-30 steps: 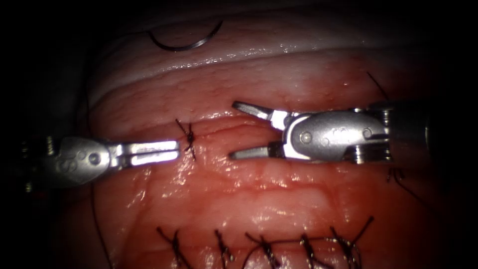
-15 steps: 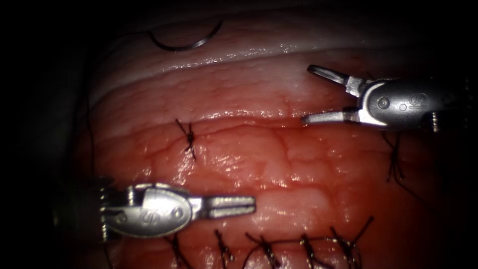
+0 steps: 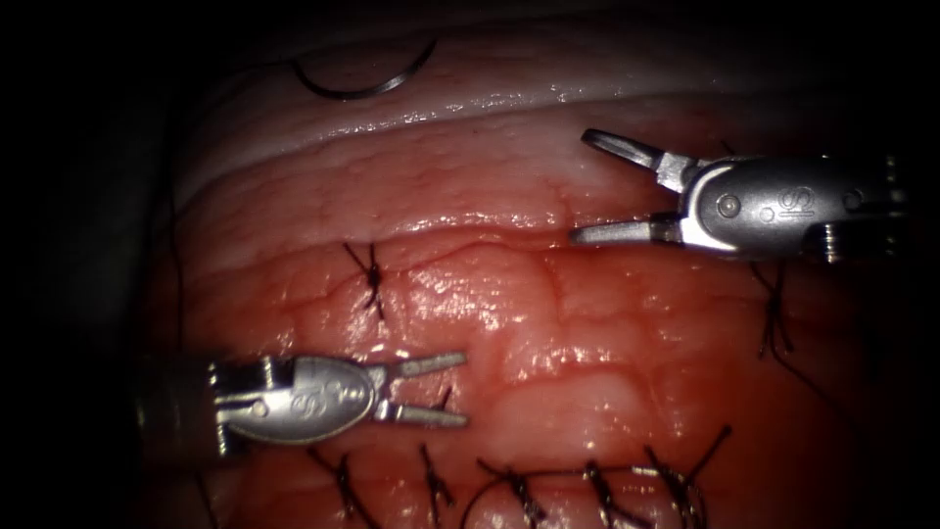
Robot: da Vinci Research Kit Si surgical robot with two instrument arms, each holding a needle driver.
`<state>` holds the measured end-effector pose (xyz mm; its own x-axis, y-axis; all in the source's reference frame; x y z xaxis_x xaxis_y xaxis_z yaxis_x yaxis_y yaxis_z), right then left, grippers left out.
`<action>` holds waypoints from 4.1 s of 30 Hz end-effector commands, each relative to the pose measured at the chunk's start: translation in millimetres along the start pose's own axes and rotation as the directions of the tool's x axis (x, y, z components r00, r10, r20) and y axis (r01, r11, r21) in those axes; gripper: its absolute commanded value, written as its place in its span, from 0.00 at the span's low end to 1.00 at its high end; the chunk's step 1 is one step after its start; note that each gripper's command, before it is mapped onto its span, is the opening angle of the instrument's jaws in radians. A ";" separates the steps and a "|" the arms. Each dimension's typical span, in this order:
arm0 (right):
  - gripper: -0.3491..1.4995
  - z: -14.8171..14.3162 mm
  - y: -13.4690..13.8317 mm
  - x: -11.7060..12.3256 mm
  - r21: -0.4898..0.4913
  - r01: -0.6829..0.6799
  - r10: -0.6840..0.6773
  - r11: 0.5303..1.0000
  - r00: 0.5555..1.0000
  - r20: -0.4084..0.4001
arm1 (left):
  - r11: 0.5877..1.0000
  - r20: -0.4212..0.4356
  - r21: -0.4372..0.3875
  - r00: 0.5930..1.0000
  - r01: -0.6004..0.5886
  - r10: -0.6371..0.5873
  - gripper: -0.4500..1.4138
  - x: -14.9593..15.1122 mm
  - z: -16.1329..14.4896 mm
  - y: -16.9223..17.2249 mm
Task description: Wound Closure
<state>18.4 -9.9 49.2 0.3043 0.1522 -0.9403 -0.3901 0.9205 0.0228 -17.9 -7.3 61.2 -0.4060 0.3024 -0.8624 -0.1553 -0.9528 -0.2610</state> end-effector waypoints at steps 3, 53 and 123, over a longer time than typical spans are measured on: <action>0.85 0.8 -0.2 -0.2 0.002 0.001 -0.001 1.000 1.000 -0.003 | 1.000 0.000 -0.002 1.000 0.013 -0.013 0.46 1.3 0.0 0.2; 0.83 -0.5 2.6 0.4 0.051 -0.079 0.071 0.996 0.986 0.152 | 0.928 0.547 0.334 0.767 0.167 -0.335 0.46 -0.8 3.4 -26.7; 0.68 1.9 0.7 -1.4 0.486 -0.852 0.945 0.193 0.295 0.143 | 0.776 -0.318 0.147 0.713 -0.614 0.625 0.00 12.2 0.7 -1.6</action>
<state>18.4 -9.0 50.8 -0.1553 0.9669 -0.2024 0.0916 0.2181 0.9716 -22.8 -2.2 51.1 -0.0896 -0.3939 -0.9148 -0.0034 -0.9183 0.3958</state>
